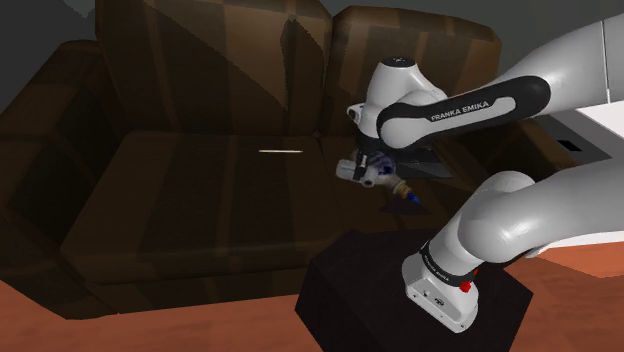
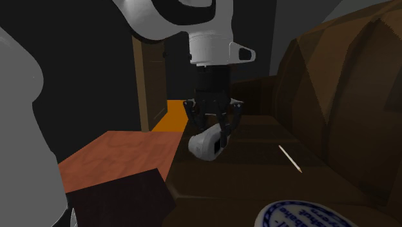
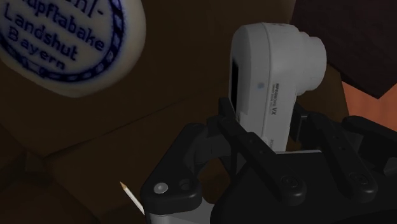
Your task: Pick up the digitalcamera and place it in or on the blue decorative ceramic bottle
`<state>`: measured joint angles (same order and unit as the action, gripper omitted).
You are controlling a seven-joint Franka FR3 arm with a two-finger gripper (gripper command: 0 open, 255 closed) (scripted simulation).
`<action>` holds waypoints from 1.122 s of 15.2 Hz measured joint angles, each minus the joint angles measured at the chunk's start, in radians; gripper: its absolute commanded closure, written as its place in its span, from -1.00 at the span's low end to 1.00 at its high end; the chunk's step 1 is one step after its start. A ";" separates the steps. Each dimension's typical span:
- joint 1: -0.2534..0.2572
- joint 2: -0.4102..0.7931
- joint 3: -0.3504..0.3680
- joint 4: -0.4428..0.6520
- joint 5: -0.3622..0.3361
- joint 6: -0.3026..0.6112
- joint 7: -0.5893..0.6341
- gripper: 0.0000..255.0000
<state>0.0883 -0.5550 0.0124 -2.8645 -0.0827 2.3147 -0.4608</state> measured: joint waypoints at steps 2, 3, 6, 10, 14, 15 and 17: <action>0.002 -0.022 0.001 0.010 0.003 -0.032 -0.001 1.00; 0.002 -0.032 0.000 0.018 0.003 -0.050 -0.004 1.00; 0.002 -0.062 -0.003 0.046 0.005 -0.108 -0.011 1.00; 0.005 -0.093 -0.002 0.082 0.010 -0.176 -0.014 1.00; 0.007 -0.119 -0.002 0.123 0.013 -0.242 -0.017 1.00; 0.007 -0.128 -0.003 0.129 0.013 -0.257 -0.020 1.00; 0.009 -0.136 -0.001 0.148 0.015 -0.284 -0.019 1.00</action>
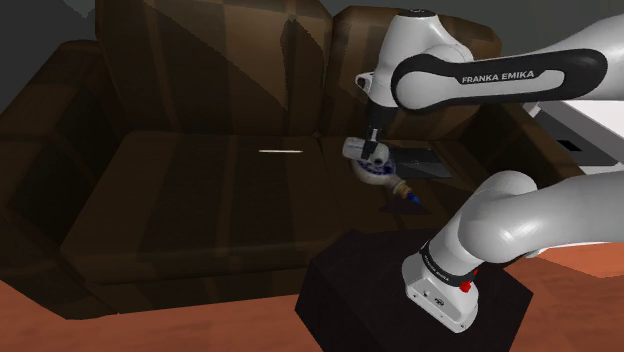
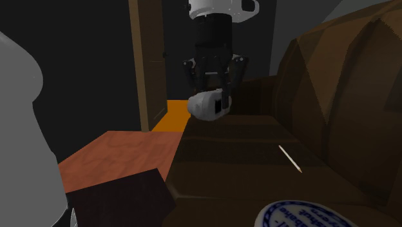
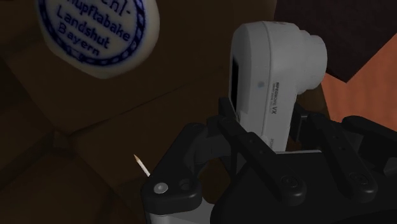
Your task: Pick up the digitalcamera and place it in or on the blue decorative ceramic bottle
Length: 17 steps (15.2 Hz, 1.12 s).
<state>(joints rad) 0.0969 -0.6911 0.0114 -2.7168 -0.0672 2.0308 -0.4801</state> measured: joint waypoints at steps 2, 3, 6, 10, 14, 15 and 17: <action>-0.019 0.002 -0.027 0.011 -0.018 -0.007 -0.031 1.00; -0.032 0.010 -0.046 0.018 -0.031 -0.004 -0.053 1.00; -0.078 0.024 -0.114 0.029 -0.076 0.004 -0.133 1.00; -0.122 0.085 -0.194 0.084 -0.120 0.021 -0.226 1.00; -0.164 0.142 -0.280 0.140 -0.157 0.034 -0.330 1.00; -0.169 0.175 -0.302 0.165 -0.161 0.045 -0.354 1.00; -0.180 0.217 -0.339 0.206 -0.167 0.052 -0.401 1.00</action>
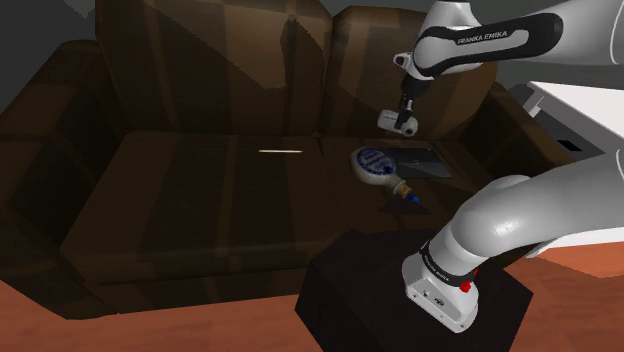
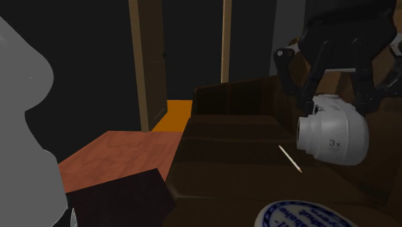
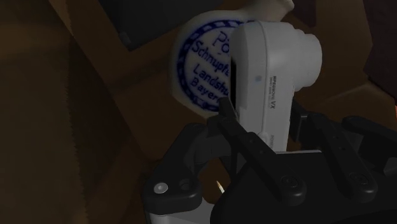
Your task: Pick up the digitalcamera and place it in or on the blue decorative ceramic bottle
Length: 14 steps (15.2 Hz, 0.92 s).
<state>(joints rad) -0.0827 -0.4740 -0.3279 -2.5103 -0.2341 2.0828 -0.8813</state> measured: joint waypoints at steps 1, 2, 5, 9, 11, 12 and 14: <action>-0.003 0.006 -0.008 -0.001 -0.003 0.008 -0.009 1.00; -0.004 0.017 -0.014 -0.003 -0.004 0.022 -0.013 1.00; -0.006 0.038 -0.025 -0.024 -0.008 0.064 -0.019 1.00; -0.005 0.072 -0.036 -0.053 -0.009 0.127 -0.018 1.00; -0.005 0.085 -0.040 -0.072 -0.011 0.159 -0.016 1.00; -0.005 0.095 -0.042 -0.079 -0.011 0.176 -0.016 1.00; -0.003 0.120 -0.048 -0.093 -0.010 0.213 -0.016 1.00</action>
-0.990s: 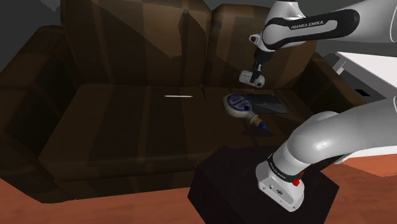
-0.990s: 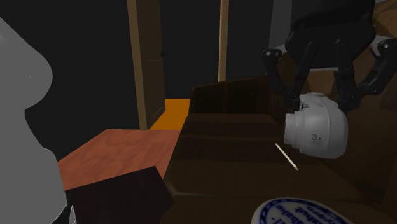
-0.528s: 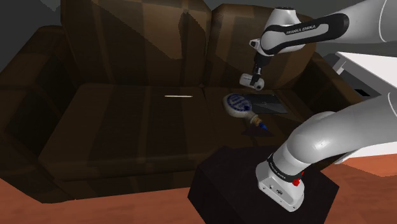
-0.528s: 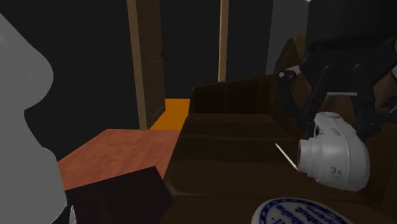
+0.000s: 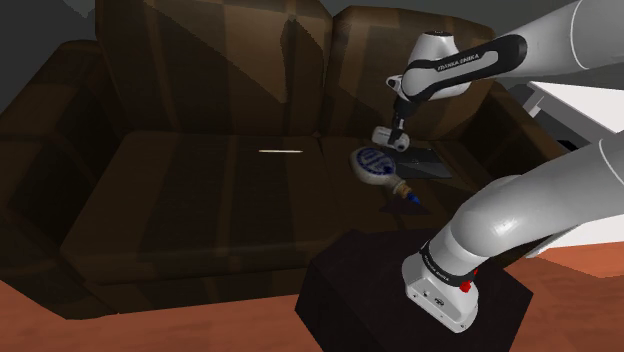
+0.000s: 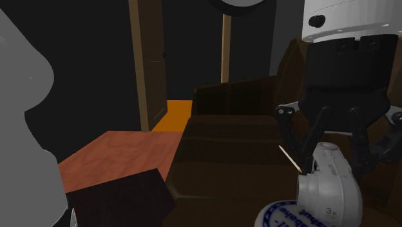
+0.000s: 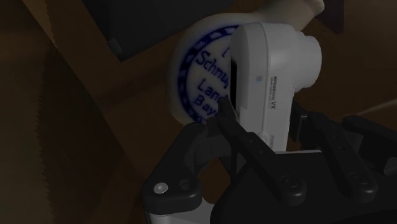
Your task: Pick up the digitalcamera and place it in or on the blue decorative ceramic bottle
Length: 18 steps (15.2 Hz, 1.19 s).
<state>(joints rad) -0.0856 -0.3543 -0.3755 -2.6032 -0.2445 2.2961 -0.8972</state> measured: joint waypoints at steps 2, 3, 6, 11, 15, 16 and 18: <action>0.000 0.008 -0.003 -0.007 -0.001 0.015 -0.001 1.00; -0.001 0.008 -0.003 -0.009 -0.001 0.017 -0.001 1.00; -0.001 0.009 -0.003 -0.010 -0.001 0.020 -0.001 1.00; -0.001 0.009 -0.003 -0.010 -0.001 0.020 -0.001 -1.00; 0.000 0.000 0.001 -0.001 0.000 0.003 0.002 -1.00; -0.002 -0.021 0.005 0.006 -0.002 -0.024 0.001 -1.00; 0.001 -0.059 0.020 0.047 0.003 -0.103 0.005 -1.00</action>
<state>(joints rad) -0.0846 -0.4131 -0.3552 -2.5558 -0.2413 2.1935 -0.8922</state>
